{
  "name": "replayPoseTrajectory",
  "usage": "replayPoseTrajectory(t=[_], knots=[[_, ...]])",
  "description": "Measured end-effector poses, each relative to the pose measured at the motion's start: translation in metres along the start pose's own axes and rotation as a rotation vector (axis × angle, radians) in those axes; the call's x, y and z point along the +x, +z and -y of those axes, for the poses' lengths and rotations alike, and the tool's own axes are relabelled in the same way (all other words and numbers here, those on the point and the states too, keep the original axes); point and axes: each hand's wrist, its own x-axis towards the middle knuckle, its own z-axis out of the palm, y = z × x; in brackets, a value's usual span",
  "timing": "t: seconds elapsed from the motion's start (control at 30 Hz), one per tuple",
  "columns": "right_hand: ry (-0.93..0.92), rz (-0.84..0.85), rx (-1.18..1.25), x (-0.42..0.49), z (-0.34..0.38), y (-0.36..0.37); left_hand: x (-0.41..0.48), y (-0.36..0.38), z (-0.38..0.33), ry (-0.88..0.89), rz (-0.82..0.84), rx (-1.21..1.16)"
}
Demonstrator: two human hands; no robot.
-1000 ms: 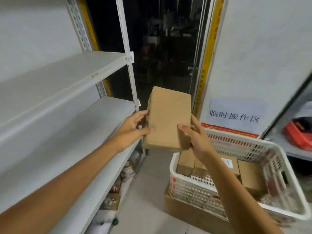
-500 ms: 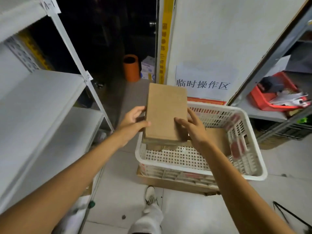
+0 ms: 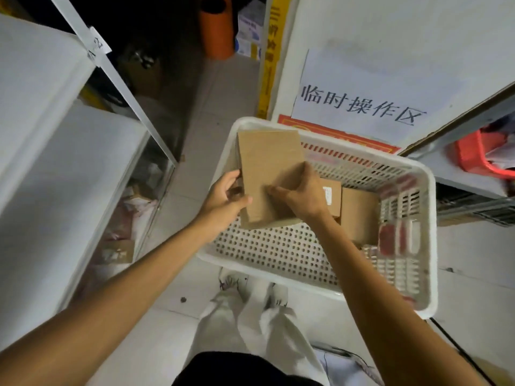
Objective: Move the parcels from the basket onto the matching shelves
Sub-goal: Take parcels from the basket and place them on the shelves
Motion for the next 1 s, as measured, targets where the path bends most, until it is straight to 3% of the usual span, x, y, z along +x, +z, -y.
replayPoseTrajectory(t=[0.13, 0.3, 0.4, 0.57, 0.63, 0.77, 0.87, 1.0], knots=[[-0.077, 0.097, -0.418, 0.014, -0.008, 0.005, -0.001, 0.028, 0.020, -0.082, -0.122, -0.070], [-0.137, 0.285, -0.668, 0.024, -0.035, 0.011, -0.017, 0.064, 0.041, -0.094, -0.263, -0.239], [-0.128, 0.352, -0.720, 0.022, -0.054, 0.018, -0.024, 0.078, 0.056, -0.140, -0.341, -0.292], [-0.060, 0.439, -0.567, 0.029, -0.089, 0.018, -0.038, 0.095, 0.073, -0.122, -0.283, -0.193], [-0.043, 0.472, -0.533, 0.035, -0.102, 0.015, -0.037, 0.098, 0.078, -0.099, -0.207, -0.065], [-0.083, 0.523, -0.600, 0.042, -0.119, 0.016, -0.023, 0.085, 0.095, 0.015, -0.134, 0.533], [-0.215, 0.523, -0.746, 0.044, -0.123, 0.022, -0.012, 0.072, 0.108, 0.113, -0.065, 0.933], [-0.402, 0.560, -0.860, 0.045, -0.133, 0.038, -0.004, 0.068, 0.119, 0.131, 0.028, 1.176]])
